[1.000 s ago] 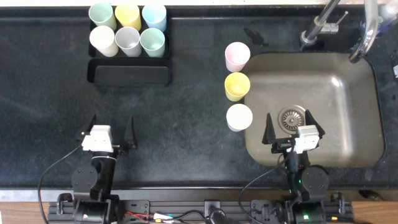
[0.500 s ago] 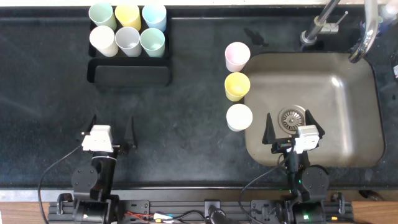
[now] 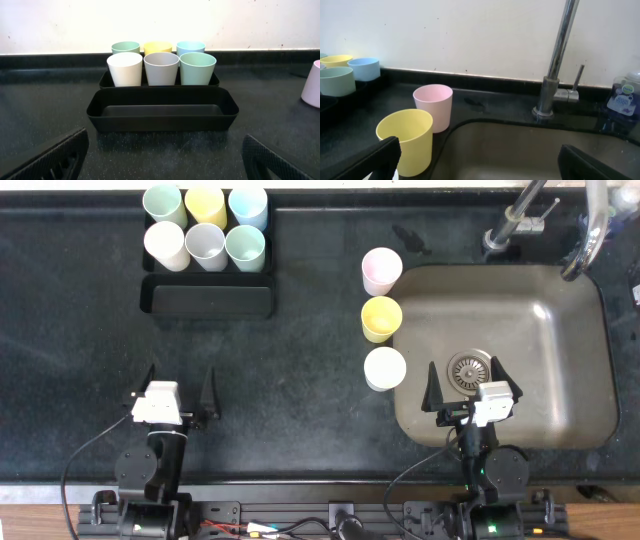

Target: Store Cups

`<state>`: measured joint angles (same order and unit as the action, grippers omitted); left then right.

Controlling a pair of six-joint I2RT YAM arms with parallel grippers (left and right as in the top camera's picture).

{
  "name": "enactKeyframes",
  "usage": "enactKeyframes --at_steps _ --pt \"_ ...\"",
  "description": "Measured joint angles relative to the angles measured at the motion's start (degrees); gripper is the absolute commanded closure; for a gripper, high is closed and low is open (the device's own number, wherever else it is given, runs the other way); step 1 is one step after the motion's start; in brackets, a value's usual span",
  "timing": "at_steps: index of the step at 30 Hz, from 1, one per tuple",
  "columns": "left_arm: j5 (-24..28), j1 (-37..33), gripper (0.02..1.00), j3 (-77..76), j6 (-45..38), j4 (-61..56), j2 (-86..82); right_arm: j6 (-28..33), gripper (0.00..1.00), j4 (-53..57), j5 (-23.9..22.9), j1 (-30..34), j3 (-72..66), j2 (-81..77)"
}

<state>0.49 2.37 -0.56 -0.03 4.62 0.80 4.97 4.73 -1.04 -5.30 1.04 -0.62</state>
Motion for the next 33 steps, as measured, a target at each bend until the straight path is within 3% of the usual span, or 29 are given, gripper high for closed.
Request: enactKeyframes --at_steps 12,17,23,33 --pt "0.6 0.7 0.018 0.0 3.9 -1.0 0.9 0.0 0.005 0.0 0.0 0.0 0.0 0.0" --pt "1.3 0.7 0.02 -4.7 7.7 -0.5 12.0 0.0 0.003 0.0 0.0 0.0 0.0 0.0" --pt "2.9 1.5 0.018 -25.1 9.2 8.5 31.7 0.0 0.005 0.0 0.0 0.0 0.0 0.0" --pt "2.9 9.8 0.018 -61.6 11.3 24.9 58.3 0.0 0.005 0.0 0.0 0.0 0.0 0.0"
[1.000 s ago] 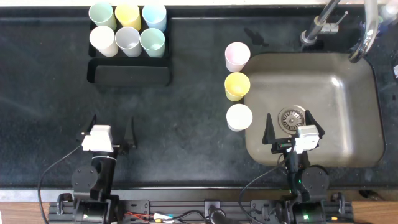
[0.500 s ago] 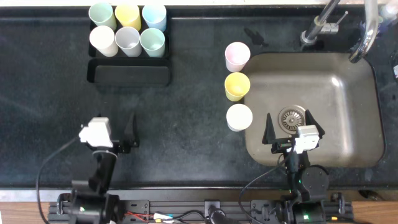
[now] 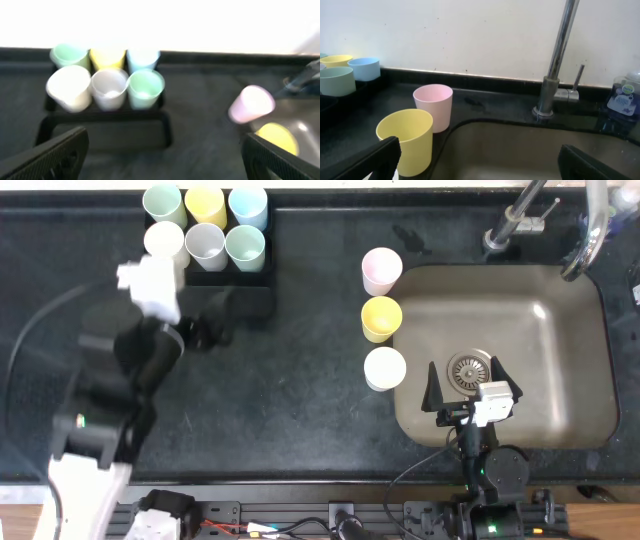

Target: Store Cups

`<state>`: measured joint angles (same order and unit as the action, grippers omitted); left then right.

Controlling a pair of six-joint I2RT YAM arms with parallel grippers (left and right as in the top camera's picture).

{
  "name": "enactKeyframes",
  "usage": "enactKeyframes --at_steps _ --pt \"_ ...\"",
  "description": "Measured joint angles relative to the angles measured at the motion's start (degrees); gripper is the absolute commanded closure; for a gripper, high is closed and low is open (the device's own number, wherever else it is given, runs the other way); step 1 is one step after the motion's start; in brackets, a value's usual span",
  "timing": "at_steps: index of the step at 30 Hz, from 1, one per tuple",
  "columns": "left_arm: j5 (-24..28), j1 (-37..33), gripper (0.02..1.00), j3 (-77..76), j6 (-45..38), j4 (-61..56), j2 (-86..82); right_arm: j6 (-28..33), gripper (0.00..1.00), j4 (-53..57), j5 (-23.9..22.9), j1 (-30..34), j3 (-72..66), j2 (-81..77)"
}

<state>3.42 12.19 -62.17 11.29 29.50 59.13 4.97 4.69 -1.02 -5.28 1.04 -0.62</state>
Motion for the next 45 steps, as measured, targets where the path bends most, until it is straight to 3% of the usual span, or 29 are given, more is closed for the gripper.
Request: enactKeyframes --at_steps 9,21,31,45 --pt "-0.5 9.6 0.018 -22.0 8.1 8.3 21.7 0.0 0.003 0.0 0.0 0.0 0.0 0.0" --pt "-7.9 24.2 0.018 -51.8 20.1 27.3 49.9 0.0 0.005 0.0 0.0 0.0 0.0 0.0" --pt "-9.4 25.2 0.018 -66.7 23.8 31.0 66.2 0.0 0.005 0.0 0.0 0.0 0.0 0.0" --pt "-9.7 23.3 0.04 -67.8 25.3 28.8 76.4 0.0 0.005 0.0 0.0 0.0 0.0 0.0"
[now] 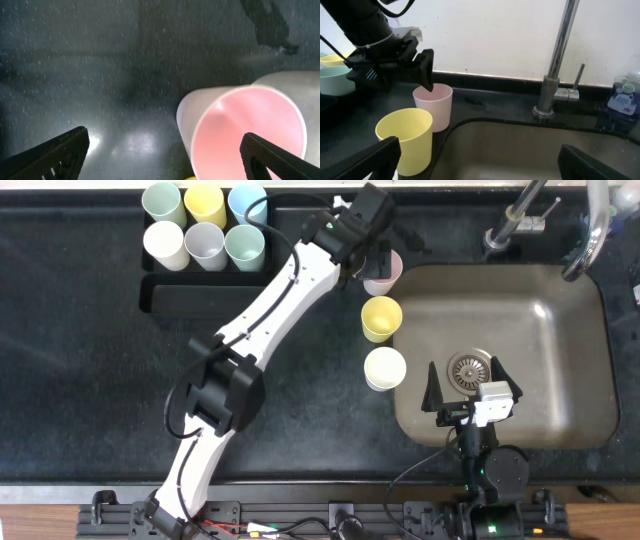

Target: Store Cups

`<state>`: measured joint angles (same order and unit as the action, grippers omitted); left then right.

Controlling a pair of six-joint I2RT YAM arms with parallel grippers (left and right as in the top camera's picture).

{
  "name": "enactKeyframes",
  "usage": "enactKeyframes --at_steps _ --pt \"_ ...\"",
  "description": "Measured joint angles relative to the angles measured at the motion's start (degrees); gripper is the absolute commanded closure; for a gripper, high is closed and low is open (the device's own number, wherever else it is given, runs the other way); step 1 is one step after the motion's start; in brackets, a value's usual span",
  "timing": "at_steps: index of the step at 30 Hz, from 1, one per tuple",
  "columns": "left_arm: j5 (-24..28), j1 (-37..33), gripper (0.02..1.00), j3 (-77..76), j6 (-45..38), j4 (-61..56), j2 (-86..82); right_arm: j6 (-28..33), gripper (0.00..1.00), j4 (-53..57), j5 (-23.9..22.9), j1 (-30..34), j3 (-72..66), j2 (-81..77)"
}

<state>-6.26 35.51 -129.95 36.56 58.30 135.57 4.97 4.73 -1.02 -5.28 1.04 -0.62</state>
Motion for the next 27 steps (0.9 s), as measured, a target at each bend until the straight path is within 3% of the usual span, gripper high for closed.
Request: enactKeyframes --at_steps 13,16,22,27 --pt "1.1 -1.2 0.178 -0.6 -0.9 -3.1 3.3 0.0 0.005 0.0 0.0 0.0 0.0 0.0" --pt "1.5 -1.2 0.259 -0.7 -1.7 -2.5 4.5 0.0 0.003 0.0 0.0 0.0 0.0 0.0" --pt "1.8 -1.3 0.503 -0.7 -2.8 -2.1 4.9 0.0 0.003 0.0 0.0 0.0 0.0 0.0" --pt "2.1 -1.3 0.875 -0.7 -3.4 -1.8 4.9 0.0 0.005 0.0 0.0 0.0 0.0 0.0"
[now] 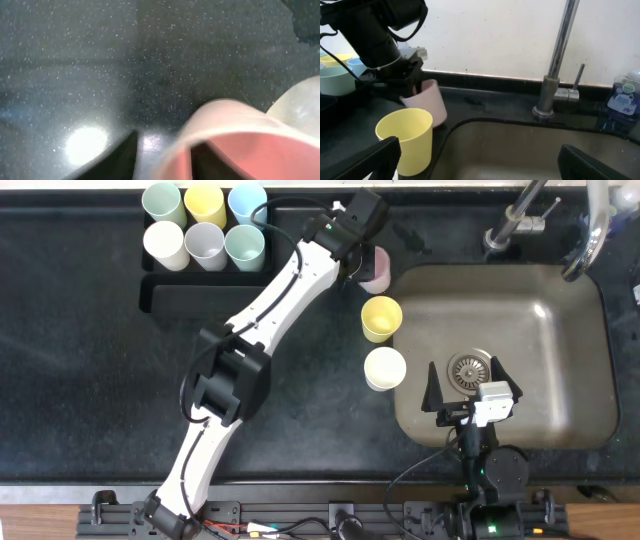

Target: Store Cups

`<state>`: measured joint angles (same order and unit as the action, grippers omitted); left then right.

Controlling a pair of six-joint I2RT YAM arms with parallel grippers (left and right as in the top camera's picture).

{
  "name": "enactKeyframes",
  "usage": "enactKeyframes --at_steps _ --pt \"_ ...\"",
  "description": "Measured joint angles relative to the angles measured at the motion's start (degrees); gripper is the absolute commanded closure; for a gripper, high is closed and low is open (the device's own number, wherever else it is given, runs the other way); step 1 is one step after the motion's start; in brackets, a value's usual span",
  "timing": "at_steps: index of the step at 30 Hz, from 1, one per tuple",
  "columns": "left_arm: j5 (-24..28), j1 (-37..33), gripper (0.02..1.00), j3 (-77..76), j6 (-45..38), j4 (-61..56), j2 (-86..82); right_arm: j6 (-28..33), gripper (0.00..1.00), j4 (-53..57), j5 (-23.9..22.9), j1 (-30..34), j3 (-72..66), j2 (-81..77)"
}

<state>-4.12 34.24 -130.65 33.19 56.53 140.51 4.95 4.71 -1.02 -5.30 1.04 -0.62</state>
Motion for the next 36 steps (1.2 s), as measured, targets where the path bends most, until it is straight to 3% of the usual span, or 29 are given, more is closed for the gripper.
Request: enactKeyframes --at_steps 2,5,12,22,30,36 --pt "1.4 0.0 0.95 -0.3 0.1 0.0 0.0 0.0 0.003 0.0 0.0 0.0 0.0 0.0" --pt "1.9 0.3 0.98 -1.6 -0.2 0.5 -0.1 0.0 0.003 0.0 0.0 0.0 0.0 0.0" --pt "1.4 0.2 0.985 -1.5 -0.3 1.3 -0.3 0.0 0.007 0.0 0.0 0.0 0.0 0.0" --pt "-5.1 -2.2 0.985 -0.5 -0.3 8.3 -15.0 0.0 0.003 0.0 0.0 0.0 0.0 0.0" --pt "-7.0 -14.5 0.982 17.0 -0.5 5.5 -38.1 0.0 0.005 0.0 0.0 0.0 0.0 0.0" --pt "-4.9 -26.4 0.985 31.5 -3.9 4.9 -44.3 0.0 0.005 0.0 0.0 0.0 0.0 0.0"
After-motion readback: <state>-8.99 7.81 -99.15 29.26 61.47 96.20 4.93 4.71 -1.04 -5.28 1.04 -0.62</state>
